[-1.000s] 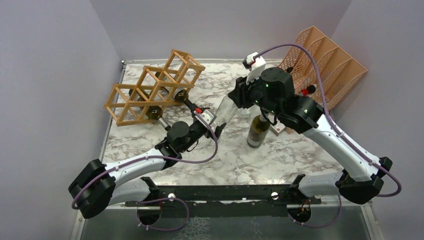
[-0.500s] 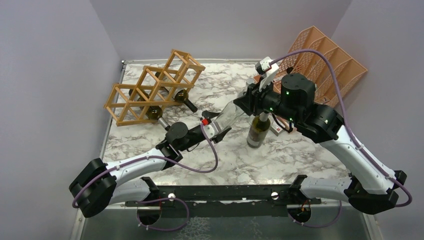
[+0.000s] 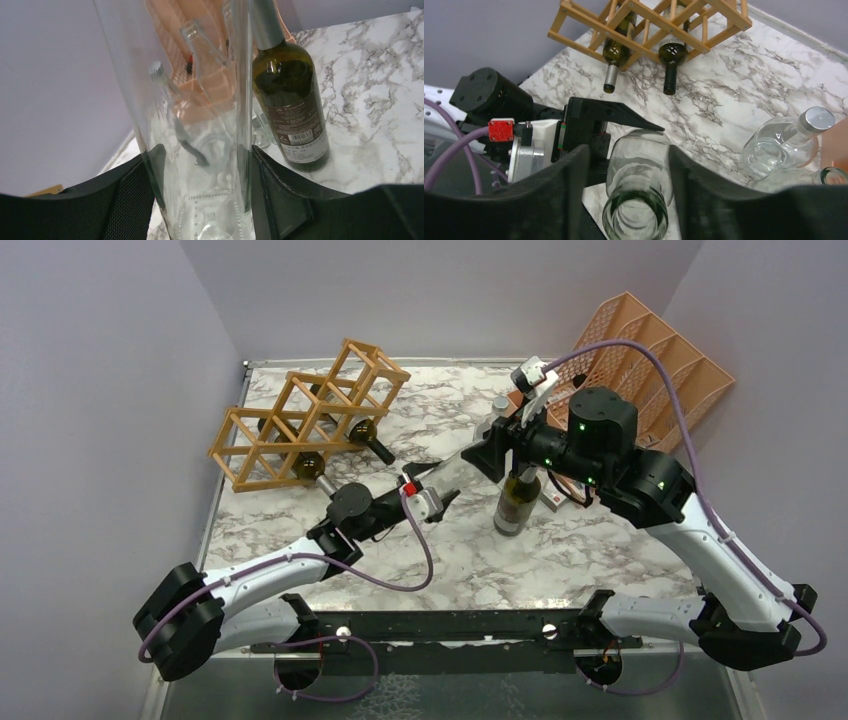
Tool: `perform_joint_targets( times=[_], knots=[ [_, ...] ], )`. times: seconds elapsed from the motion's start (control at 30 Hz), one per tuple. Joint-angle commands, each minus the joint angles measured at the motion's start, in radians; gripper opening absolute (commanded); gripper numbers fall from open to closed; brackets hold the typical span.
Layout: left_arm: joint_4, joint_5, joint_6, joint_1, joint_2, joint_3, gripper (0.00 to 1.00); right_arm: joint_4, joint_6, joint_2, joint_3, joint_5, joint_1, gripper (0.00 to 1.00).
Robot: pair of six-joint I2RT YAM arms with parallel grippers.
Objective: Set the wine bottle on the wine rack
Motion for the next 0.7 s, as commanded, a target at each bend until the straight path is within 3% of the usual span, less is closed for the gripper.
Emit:
perform_joint_targets(
  times=[0.0,0.1,0.2,0.67],
  knots=[
    [0.075,-0.007,0.174,-0.001,-0.046,0.085,0.00,-0.092,-0.010,-0.016,0.050,-0.074,0.004,0.68],
    [0.055,-0.020,0.317,-0.002,-0.045,0.118,0.00,-0.121,-0.015,-0.023,0.064,-0.044,0.004,0.78],
    [0.026,-0.049,0.458,-0.001,-0.034,0.161,0.00,-0.125,-0.020,-0.044,0.077,-0.010,0.004,0.82],
    [-0.007,-0.072,0.876,-0.001,0.046,0.332,0.00,-0.239,-0.144,-0.121,0.199,0.044,0.004,0.88]
  ],
)
